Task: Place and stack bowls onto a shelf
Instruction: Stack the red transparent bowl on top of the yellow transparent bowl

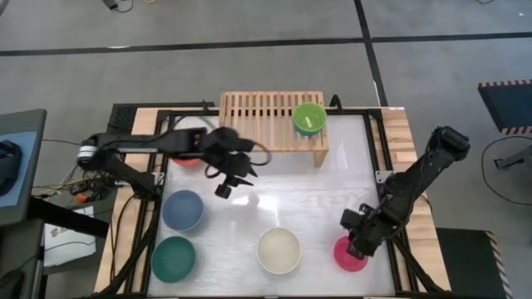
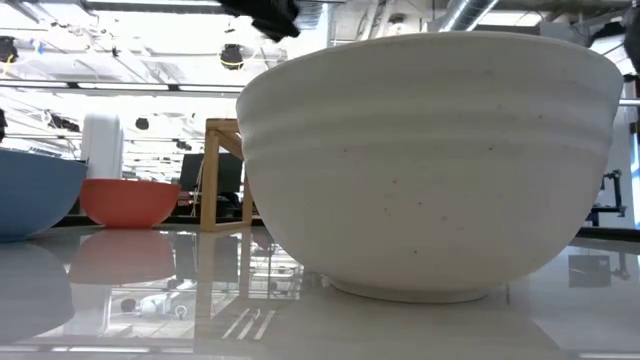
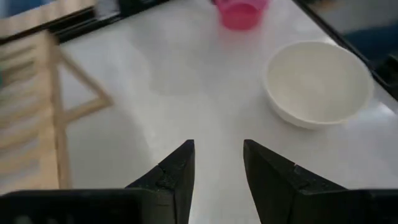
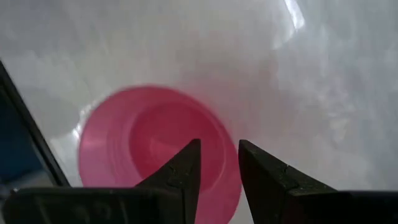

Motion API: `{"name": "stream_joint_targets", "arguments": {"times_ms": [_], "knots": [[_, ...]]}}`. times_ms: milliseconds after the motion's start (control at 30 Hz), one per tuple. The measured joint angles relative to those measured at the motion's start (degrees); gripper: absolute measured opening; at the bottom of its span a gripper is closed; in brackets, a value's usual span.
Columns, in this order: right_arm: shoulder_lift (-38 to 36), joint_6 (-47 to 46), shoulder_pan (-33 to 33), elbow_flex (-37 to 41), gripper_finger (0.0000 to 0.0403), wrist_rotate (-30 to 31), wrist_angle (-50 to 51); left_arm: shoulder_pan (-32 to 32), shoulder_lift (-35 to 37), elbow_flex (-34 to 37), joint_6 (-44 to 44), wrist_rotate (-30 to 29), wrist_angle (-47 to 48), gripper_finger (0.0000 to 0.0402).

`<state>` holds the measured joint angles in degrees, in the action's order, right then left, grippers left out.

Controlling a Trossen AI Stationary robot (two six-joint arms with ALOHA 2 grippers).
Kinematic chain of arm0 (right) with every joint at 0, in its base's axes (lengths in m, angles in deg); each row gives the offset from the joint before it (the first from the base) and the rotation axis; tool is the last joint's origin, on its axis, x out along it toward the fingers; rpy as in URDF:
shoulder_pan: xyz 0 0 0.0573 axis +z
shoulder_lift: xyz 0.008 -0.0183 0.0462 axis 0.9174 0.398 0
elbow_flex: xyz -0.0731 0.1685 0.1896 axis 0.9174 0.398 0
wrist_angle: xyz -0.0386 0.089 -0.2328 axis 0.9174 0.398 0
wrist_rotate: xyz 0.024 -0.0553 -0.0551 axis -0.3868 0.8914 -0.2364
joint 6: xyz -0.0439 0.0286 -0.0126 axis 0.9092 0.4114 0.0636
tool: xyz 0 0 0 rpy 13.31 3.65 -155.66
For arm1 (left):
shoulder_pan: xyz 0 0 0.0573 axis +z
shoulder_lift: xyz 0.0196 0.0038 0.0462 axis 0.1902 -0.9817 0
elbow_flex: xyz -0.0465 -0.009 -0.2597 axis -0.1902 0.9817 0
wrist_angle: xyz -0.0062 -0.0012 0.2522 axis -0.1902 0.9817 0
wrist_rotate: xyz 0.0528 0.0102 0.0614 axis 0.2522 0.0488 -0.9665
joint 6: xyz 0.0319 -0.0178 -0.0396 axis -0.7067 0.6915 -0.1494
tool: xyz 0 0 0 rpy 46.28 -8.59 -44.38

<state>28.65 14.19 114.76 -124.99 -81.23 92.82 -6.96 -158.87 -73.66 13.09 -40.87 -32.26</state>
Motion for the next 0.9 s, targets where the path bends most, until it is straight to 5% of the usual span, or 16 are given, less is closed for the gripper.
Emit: {"name": "stream_joint_targets", "arguments": {"times_ms": [300, 667, 900], "knots": [[7.3, -0.2, 0.3, 0.0, 0.0132, -2.2, 0.0, -5.8, 13.8, 21.4, 9.3, -20.9, -14.9, 0.0122], [8.5, 3.5, -2.4, -1.4, 0.0071, -2.3, 1.5, -7.3, 15.2, 23.1, 9.7, -28.9, -17.6, 0.0122], [2.6, 4.1, -2.9, -6.3, 0.0085, 6.2, 10.9, -7.1, 15.2, 23.1, 10.2, -32.1, -18.3, 0.0122]]}}
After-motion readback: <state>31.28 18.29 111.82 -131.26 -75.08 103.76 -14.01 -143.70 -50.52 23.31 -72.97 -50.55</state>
